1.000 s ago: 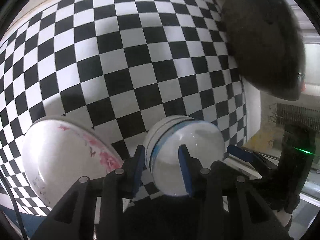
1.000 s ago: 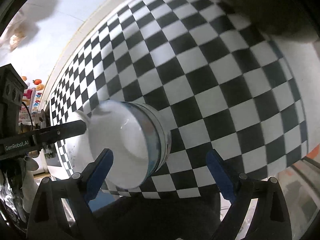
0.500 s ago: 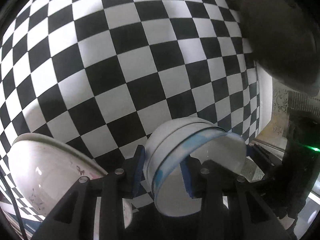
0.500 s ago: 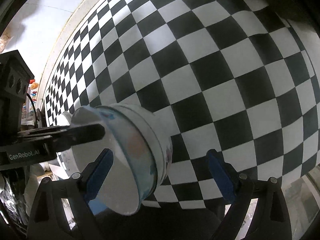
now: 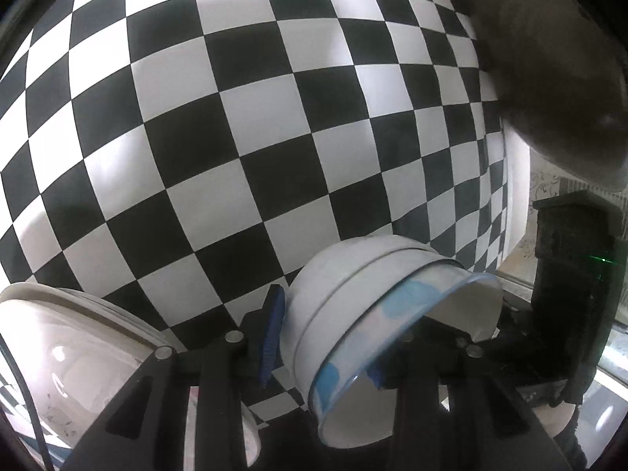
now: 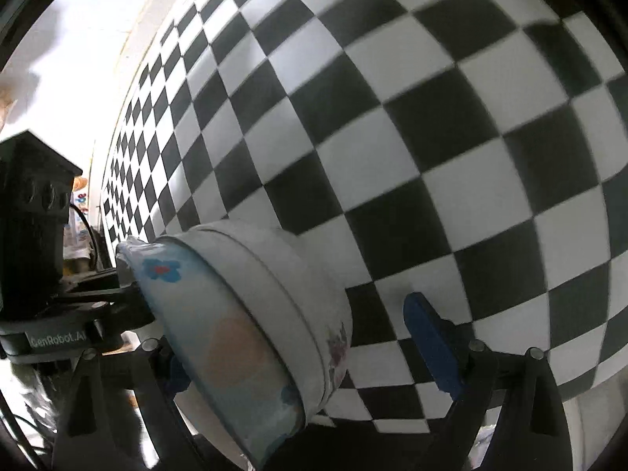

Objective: Organize plates and bowls
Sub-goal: 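Lift the bowl stack with both grippers and carry it over the pink-flower plate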

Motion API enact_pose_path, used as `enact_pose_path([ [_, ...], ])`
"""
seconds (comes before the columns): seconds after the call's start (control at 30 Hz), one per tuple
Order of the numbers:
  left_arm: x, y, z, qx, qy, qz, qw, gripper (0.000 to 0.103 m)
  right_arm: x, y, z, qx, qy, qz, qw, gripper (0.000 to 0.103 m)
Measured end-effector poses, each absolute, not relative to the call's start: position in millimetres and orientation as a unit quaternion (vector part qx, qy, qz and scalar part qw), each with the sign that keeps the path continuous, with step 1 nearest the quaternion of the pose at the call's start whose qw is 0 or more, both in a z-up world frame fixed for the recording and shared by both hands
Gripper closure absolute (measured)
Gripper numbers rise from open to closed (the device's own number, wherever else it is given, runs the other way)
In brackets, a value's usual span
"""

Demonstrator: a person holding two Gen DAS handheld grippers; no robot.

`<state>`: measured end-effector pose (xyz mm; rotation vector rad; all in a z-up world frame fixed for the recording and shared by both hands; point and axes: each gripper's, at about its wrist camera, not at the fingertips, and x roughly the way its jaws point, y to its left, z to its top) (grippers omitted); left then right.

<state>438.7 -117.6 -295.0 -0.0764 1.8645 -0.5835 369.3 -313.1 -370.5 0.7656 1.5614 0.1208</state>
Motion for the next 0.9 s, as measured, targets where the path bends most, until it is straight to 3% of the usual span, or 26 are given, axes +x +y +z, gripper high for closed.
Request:
enact_pose_path([
  [0.07, 438.0, -116.6, -294.7, -0.035, 0.787, -0.25, 0.563, 0.071, 370.0, -312.4, -370.2, 0.323, 0.695, 0.05, 0.641, 0.02],
  [0.13, 436.5, -117.0, -293.9, -0.034, 0.784, -0.251, 0.567, 0.074, 371.8, -306.8, -370.4, 0.332, 0.692, 0.068, 0.637, 0.042],
  [0.57, 431.0, -113.1, -291.8, -0.042, 0.782, -0.237, 0.575, 0.073, 372.0, -284.2, -371.8, 0.337, 0.706, 0.078, 0.618, 0.044],
  [0.77, 422.1, -116.2, -298.1, -0.013, 0.794, -0.241, 0.558, 0.071, 366.4, -299.3, -371.7, 0.355, 0.702, 0.076, 0.612, 0.051],
  [0.9, 421.2, -116.0, -297.2, -0.027, 0.798, -0.241, 0.551, 0.071, 368.0, -305.6, -374.9, 0.342, 0.712, 0.078, 0.609, 0.048],
])
